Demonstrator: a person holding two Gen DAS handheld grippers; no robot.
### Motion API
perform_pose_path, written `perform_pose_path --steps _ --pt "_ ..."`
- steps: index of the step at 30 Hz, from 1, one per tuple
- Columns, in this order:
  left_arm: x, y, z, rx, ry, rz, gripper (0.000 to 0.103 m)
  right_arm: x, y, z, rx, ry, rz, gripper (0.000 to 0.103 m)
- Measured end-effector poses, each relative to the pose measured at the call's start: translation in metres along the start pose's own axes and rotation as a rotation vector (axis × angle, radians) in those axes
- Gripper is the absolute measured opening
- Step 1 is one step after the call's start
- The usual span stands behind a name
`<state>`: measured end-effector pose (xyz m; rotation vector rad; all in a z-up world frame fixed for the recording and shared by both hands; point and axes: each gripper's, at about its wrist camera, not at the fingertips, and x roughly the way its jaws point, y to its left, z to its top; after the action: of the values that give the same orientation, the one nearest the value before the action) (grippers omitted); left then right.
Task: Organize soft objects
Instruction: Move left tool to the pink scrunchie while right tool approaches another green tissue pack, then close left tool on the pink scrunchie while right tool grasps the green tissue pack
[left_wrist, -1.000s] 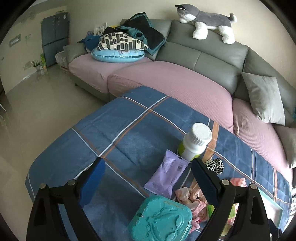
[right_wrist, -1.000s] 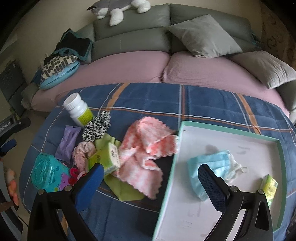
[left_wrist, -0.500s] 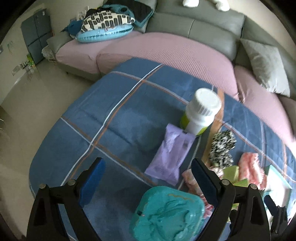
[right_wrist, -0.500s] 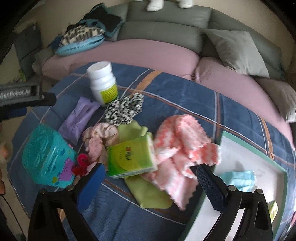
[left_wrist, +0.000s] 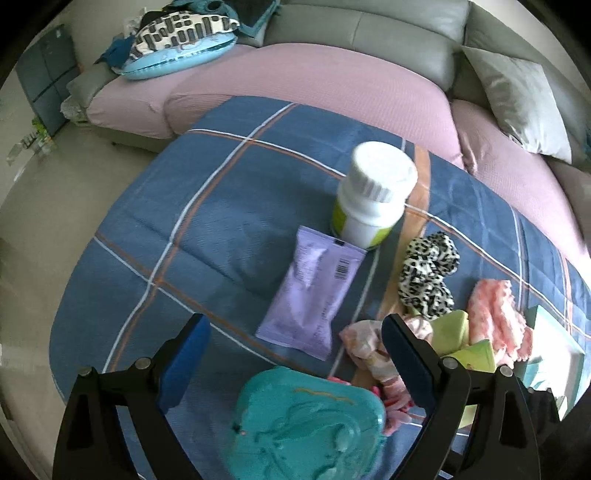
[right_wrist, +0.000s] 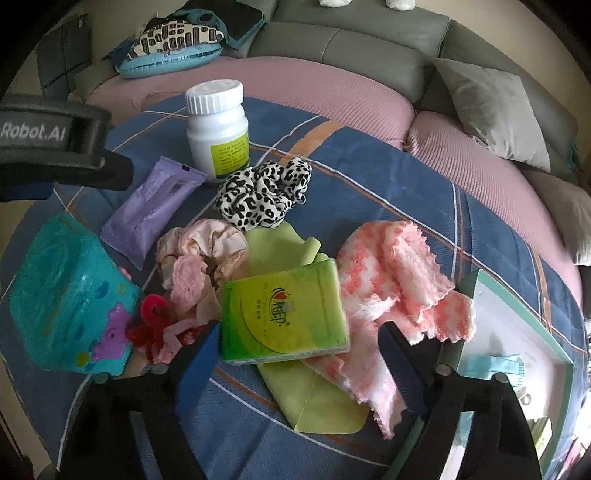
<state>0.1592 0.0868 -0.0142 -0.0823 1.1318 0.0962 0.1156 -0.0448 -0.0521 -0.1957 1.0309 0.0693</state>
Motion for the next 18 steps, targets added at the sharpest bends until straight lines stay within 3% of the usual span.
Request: perform_pose_path --steps 6,18 --pt "0.000 -0.012 0.000 0.026 0.010 -0.017 0.094 -0.001 -0.005 0.000 0.018 -0.006 0.040 0.069" --pt "-0.003 -0.030 0.002 0.061 0.002 -0.054 0.094 -0.011 -0.025 -0.001 0.082 -0.019 0.090 0.068"
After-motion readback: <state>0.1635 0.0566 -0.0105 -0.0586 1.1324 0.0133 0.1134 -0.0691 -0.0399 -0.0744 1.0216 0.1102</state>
